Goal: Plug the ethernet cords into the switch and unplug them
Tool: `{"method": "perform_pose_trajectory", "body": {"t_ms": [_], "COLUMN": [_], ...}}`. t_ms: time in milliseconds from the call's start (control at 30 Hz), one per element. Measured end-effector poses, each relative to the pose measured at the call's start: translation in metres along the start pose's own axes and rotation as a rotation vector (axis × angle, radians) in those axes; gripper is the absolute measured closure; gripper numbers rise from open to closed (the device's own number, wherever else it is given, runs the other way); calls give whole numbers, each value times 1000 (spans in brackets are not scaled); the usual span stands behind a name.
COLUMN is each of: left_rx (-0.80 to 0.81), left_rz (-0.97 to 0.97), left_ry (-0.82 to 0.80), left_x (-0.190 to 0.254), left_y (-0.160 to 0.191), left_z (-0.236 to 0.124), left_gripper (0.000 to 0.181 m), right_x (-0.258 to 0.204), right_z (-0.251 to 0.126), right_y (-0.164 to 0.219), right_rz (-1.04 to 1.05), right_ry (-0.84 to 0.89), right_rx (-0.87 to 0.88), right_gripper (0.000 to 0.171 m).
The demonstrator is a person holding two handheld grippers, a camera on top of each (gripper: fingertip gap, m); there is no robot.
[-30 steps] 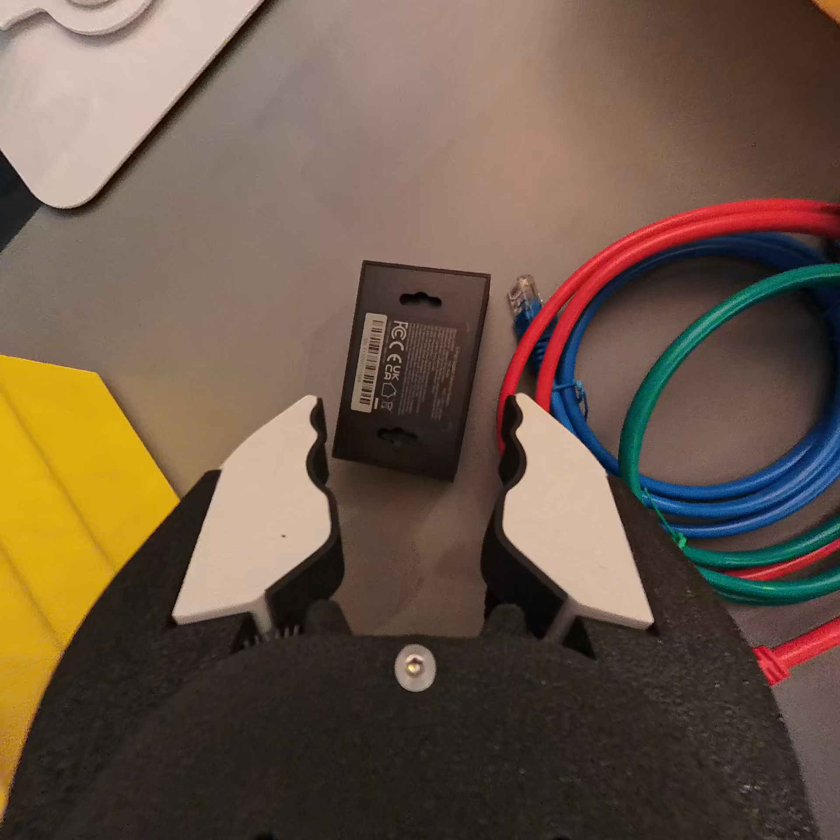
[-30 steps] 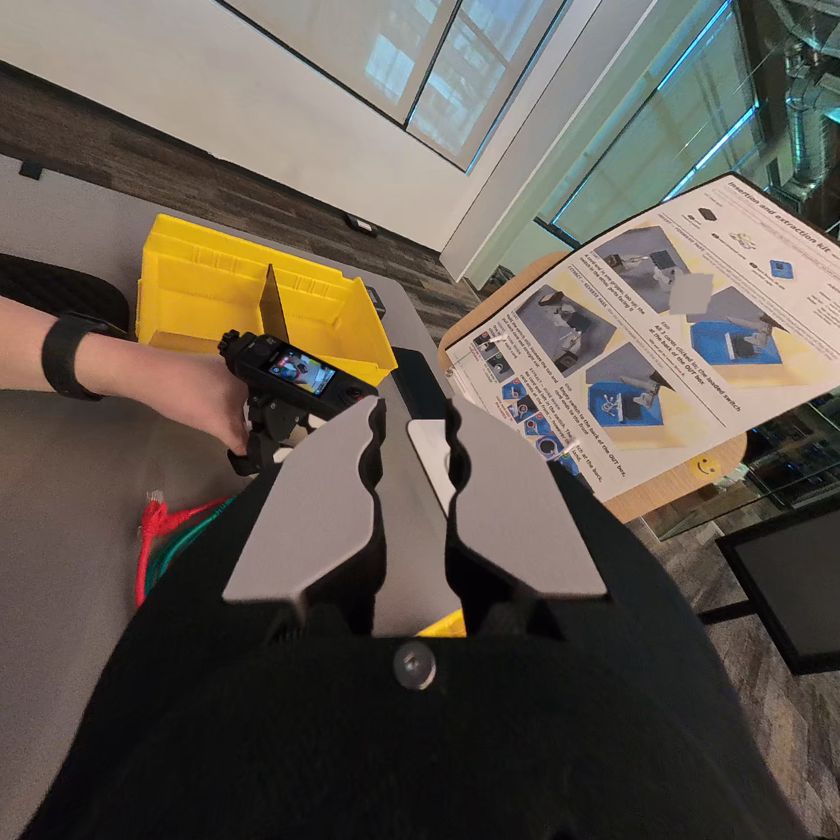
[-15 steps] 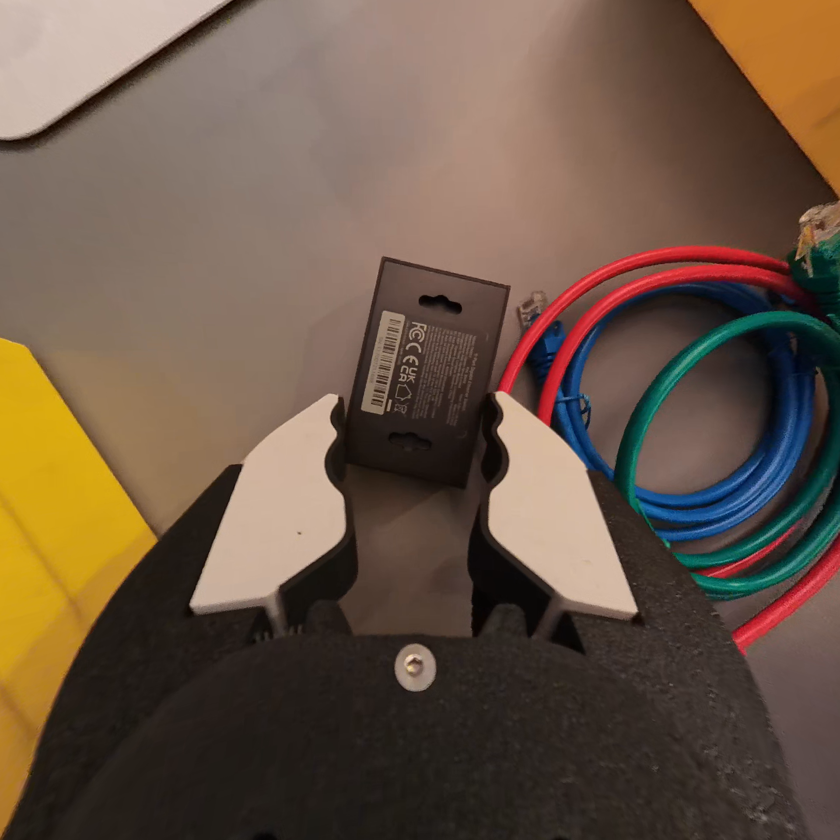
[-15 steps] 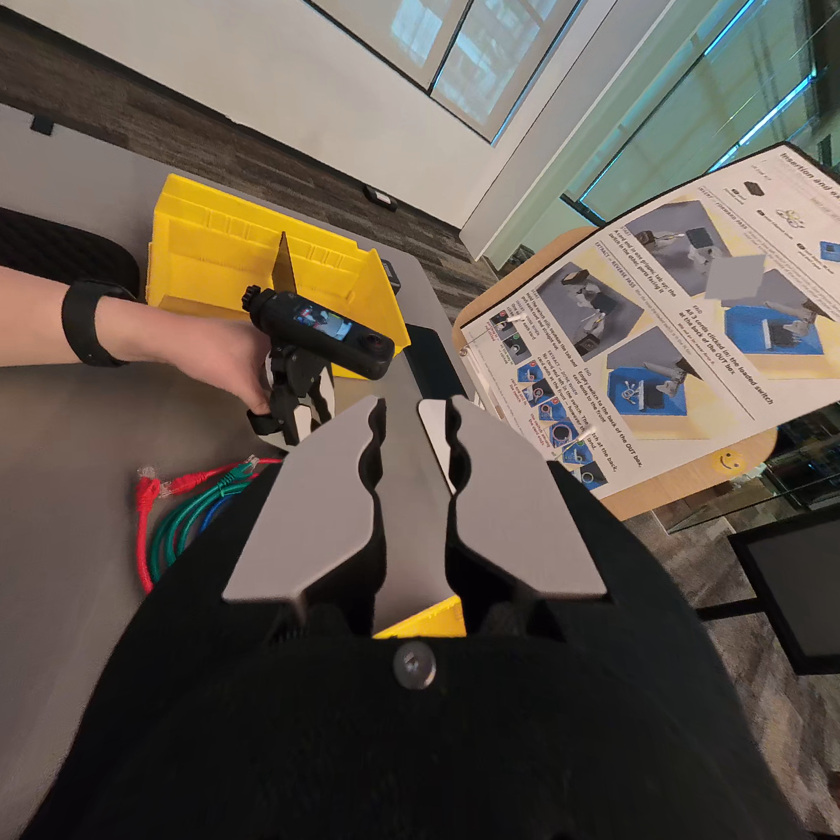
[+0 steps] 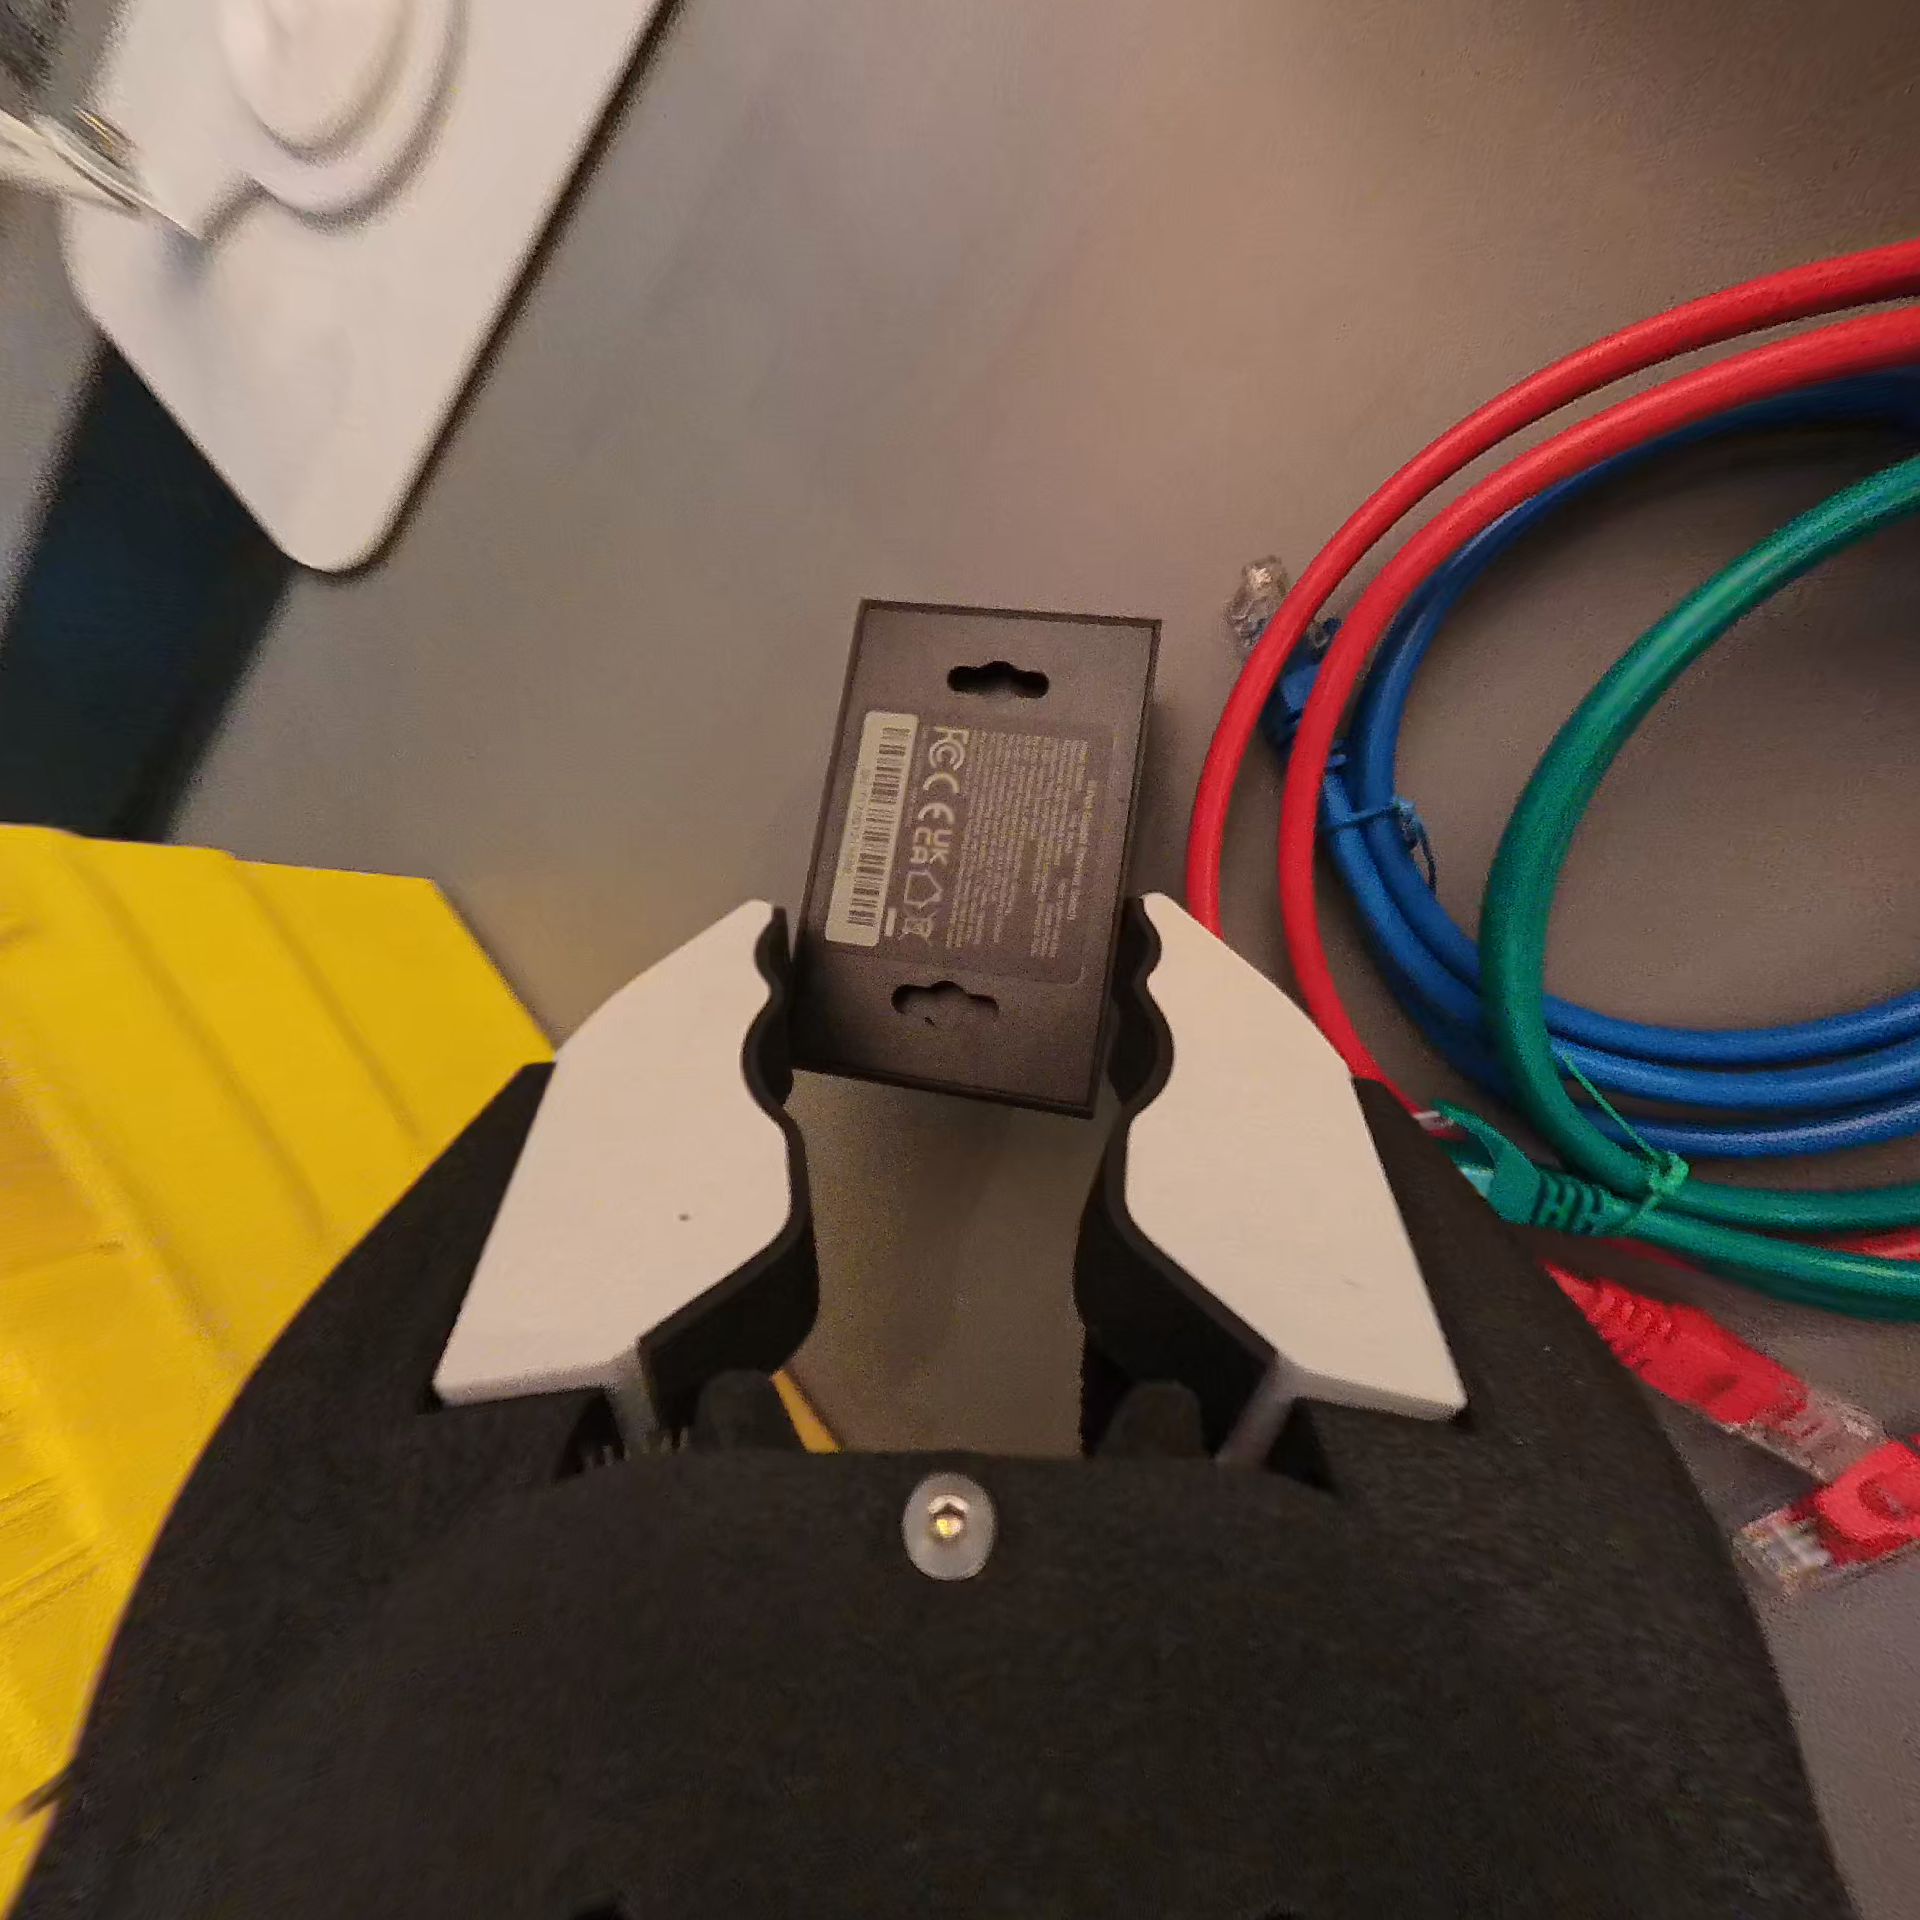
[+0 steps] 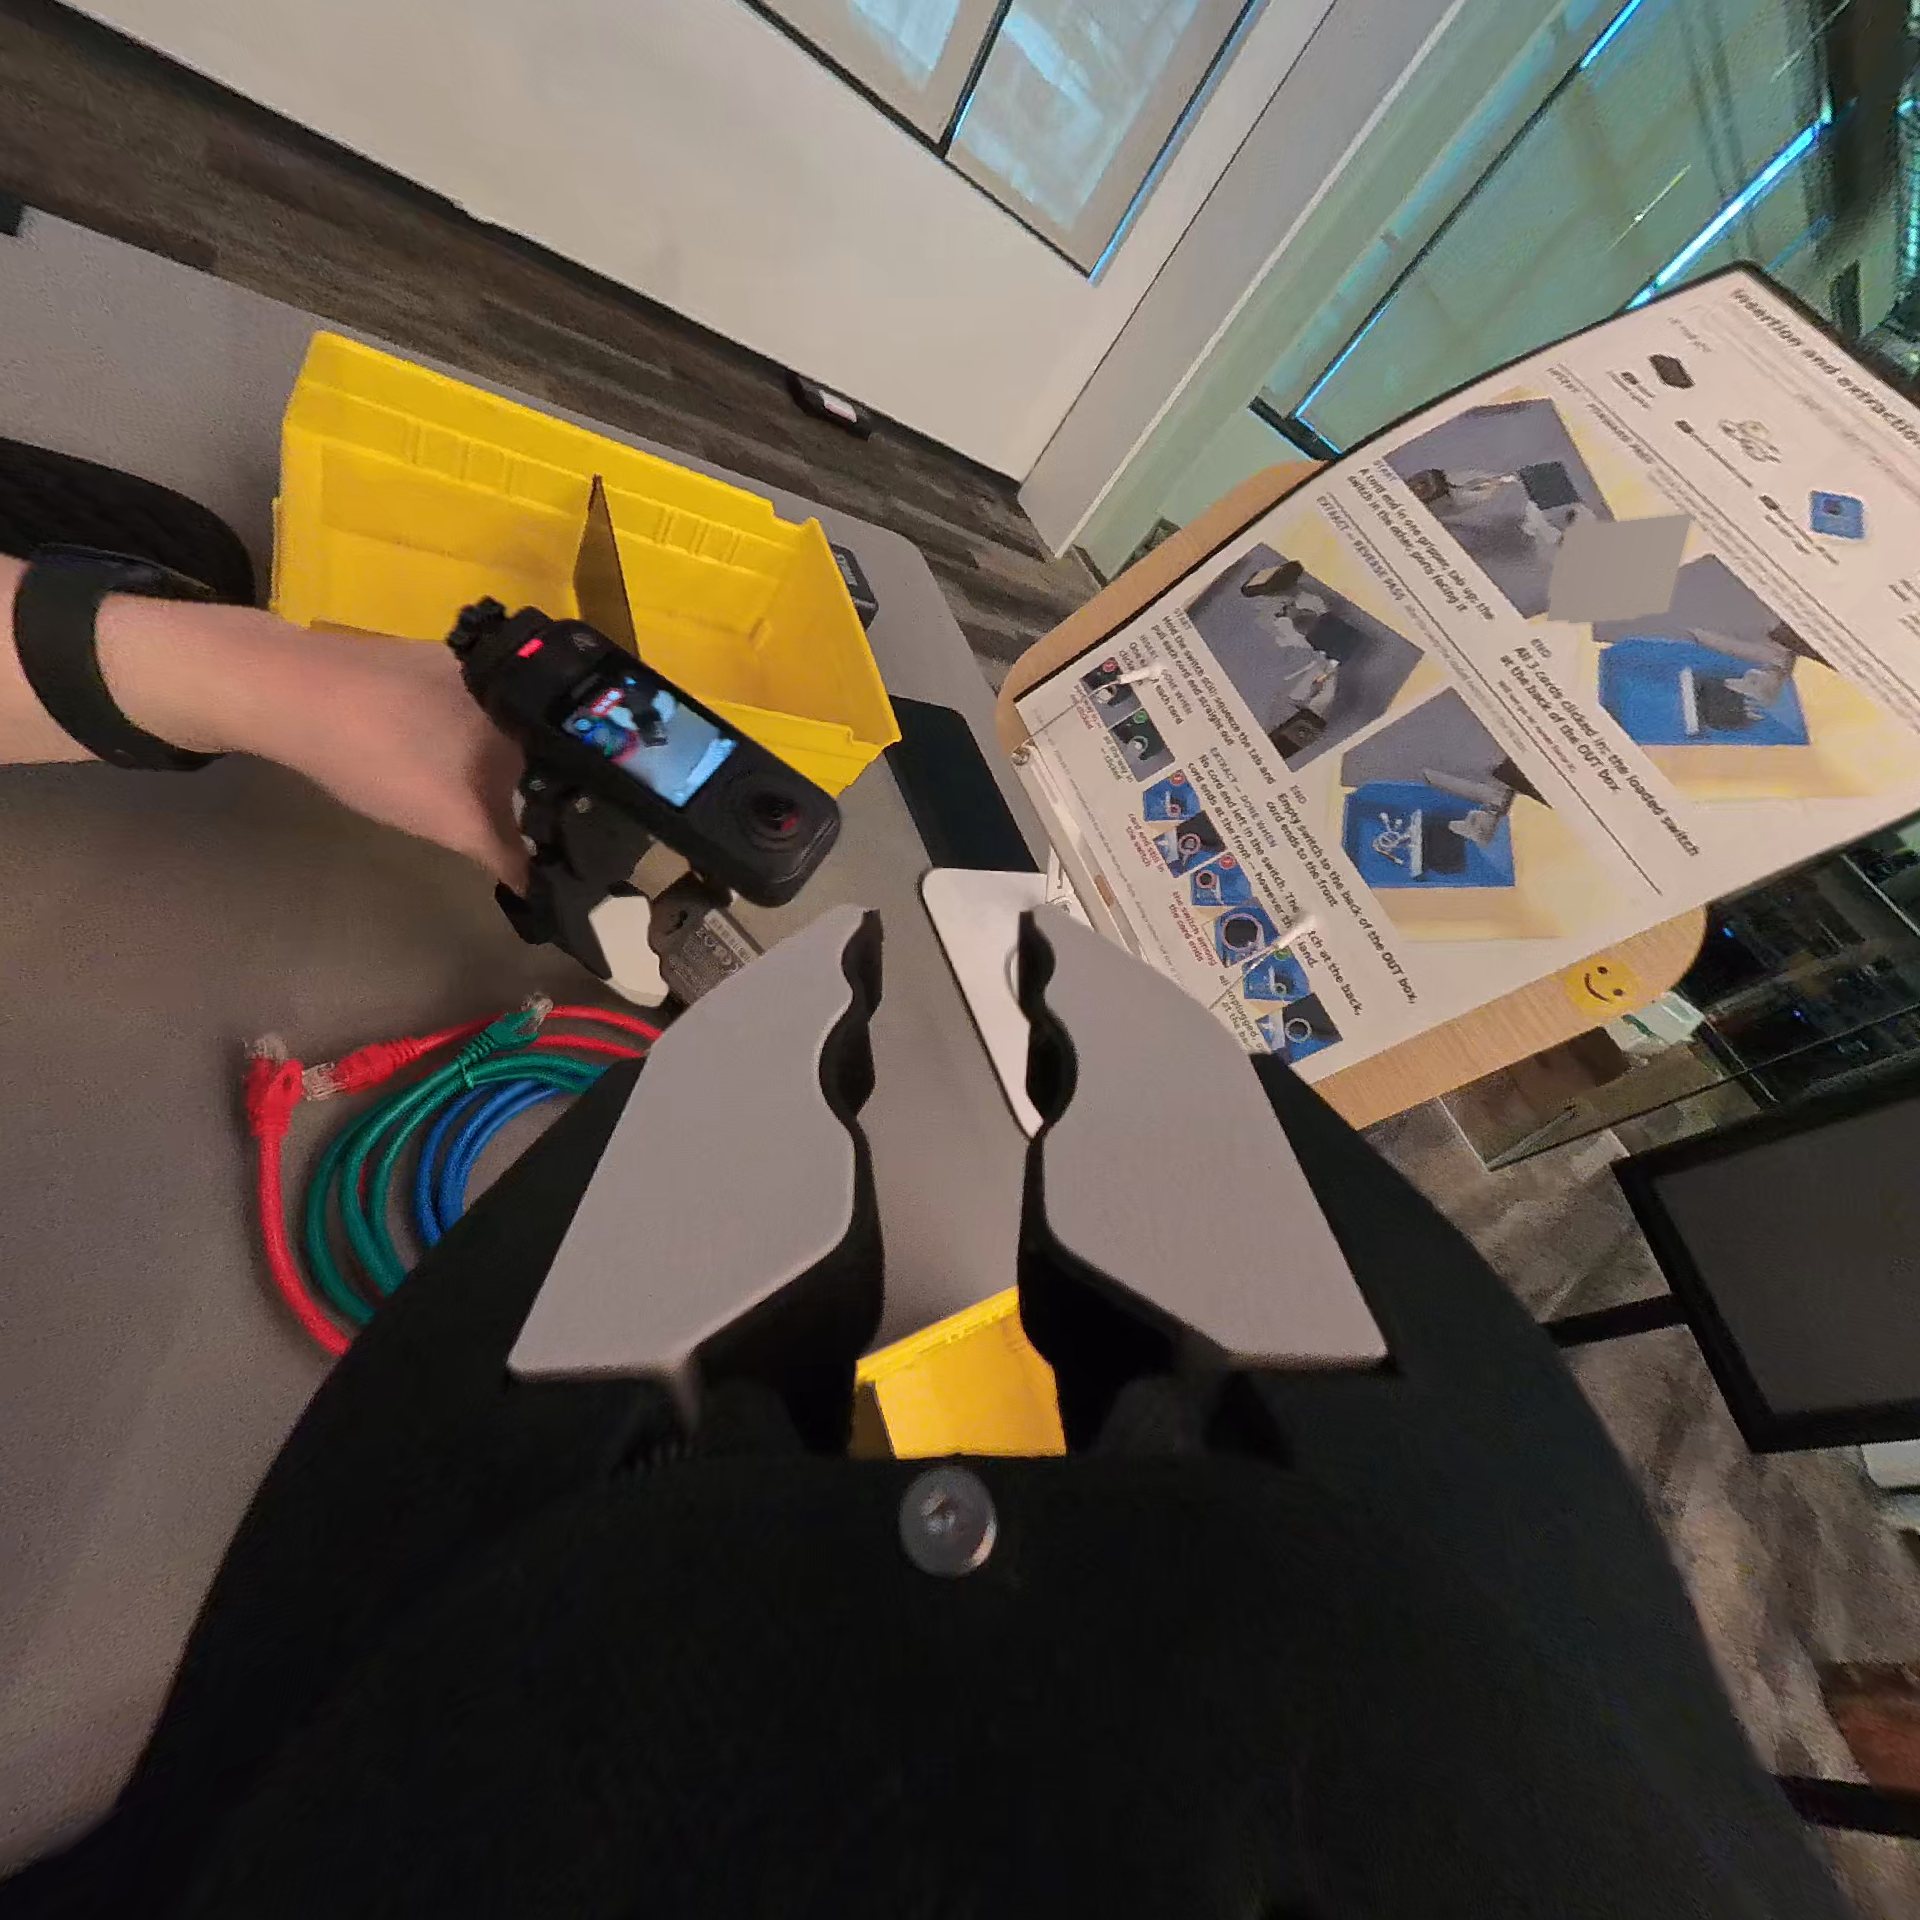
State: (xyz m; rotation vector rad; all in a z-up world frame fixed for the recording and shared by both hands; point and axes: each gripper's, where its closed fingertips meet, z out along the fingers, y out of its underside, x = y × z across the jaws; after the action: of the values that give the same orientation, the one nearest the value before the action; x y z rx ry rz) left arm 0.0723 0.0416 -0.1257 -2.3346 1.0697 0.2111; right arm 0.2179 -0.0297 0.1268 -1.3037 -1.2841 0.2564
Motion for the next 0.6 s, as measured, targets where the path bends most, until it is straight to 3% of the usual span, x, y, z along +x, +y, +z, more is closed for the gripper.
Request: {"method": "perform_pose_trajectory", "body": {"t_ms": [200, 333, 467, 500, 600], "left_rx": [77, 201, 359, 391, 438], "left_rz": [77, 64, 44, 53, 74], "left_ry": [-116, -154, -27, 0, 89], "left_x": [-11, -25, -21, -20, -16], "left_y": [-20, -35, -52, -56, -60], "left_z": [-48, -102, -165, -179, -213], "left_gripper": [121, 121, 121, 121, 121], "right_x": [6, 3, -16, -21, -31], "right_z": [4, 14, 29, 34, 50], "right_y": [9, 14, 2, -2, -24], "right_rz": [35, 30, -132, -193, -396], "right_ry": [-1, -26, -74, -67, 71], "right_rx": [-6, -5, 128, 167, 304], "right_gripper": [145, 144, 115, 115, 98]}}
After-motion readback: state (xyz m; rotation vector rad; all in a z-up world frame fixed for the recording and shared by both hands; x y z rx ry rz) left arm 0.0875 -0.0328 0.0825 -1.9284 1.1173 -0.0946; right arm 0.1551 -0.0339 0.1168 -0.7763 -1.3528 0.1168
